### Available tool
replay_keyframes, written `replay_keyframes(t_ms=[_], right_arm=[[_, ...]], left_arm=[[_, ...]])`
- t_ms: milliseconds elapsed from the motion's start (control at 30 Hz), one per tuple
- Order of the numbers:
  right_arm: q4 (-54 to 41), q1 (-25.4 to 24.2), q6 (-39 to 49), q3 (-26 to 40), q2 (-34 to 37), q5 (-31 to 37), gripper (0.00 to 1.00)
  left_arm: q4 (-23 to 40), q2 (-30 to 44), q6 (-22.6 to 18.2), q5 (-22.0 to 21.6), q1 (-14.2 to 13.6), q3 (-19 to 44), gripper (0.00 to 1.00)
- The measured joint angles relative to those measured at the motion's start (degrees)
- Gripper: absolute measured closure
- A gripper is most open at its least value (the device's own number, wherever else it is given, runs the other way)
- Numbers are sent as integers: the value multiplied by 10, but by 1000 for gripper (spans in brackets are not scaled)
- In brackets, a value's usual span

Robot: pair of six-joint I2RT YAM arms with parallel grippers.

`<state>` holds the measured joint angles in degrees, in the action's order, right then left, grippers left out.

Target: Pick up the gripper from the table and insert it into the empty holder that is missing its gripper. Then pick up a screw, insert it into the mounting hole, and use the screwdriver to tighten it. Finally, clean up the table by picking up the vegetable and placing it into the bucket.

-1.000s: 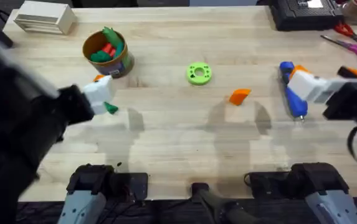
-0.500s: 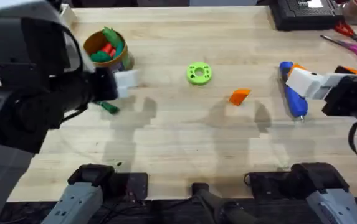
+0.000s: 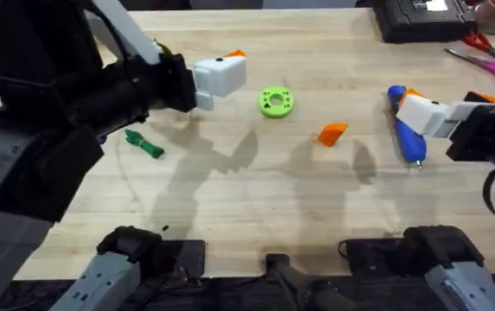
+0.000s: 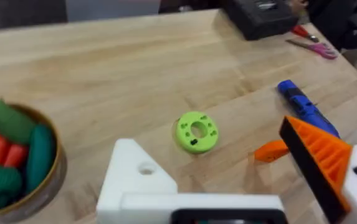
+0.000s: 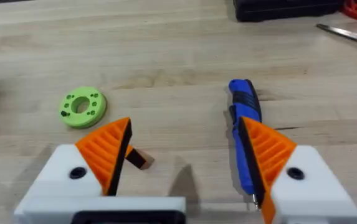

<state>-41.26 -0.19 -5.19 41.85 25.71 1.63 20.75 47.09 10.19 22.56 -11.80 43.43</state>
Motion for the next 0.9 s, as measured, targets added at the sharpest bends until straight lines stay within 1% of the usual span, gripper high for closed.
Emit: replay_keyframes(t_ms=[67, 133, 200, 300, 367, 433, 467, 533, 600, 667, 700, 767, 800, 900], right_arm=[[0, 0, 0, 0, 0, 0, 12], [0, 0, 0, 0, 0, 0, 12], [0, 0, 0, 0, 0, 0, 12], [0, 0, 0, 0, 0, 0, 12], [0, 0, 0, 0, 0, 0, 12], [0, 0, 0, 0, 0, 0, 12], [0, 0, 0, 0, 0, 0, 12], [0, 0, 0, 0, 0, 0, 12], [0, 0, 0, 0, 0, 0, 12], [0, 0, 0, 0, 0, 0, 13], [0, 0, 0, 0, 0, 0, 12], [0, 0, 0, 0, 0, 0, 12], [0, 0, 0, 0, 0, 0, 12], [0, 0, 0, 0, 0, 0, 12]], left_arm=[[-17, -15, -15, 1, -15, -7, 13], [-39, -47, -29, 2, -31, -26, 14], [-62, -91, -38, 2, -43, -54, 14], [-94, -171, -48, 2, -53, -117, 14], [-125, -224, -52, 2, -59, -174, 14], [-155, -261, -54, 2, -63, -226, 14], [-228, -321, -55, 2, -70, -315, 13], [-271, -365, -57, 2, -75, -367, 14], [-298, -402, -57, 1, -76, -407, 14], [-286, -434, -57, -2, -76, -427, 13], [-254, -469, -65, -12, -76, -431, 13], [-217, -469, -69, -14, -76, -431, 14], [-175, -467, -72, -16, -76, -430, 14], [-175, -468, -73, -16, -76, -430, 14]])
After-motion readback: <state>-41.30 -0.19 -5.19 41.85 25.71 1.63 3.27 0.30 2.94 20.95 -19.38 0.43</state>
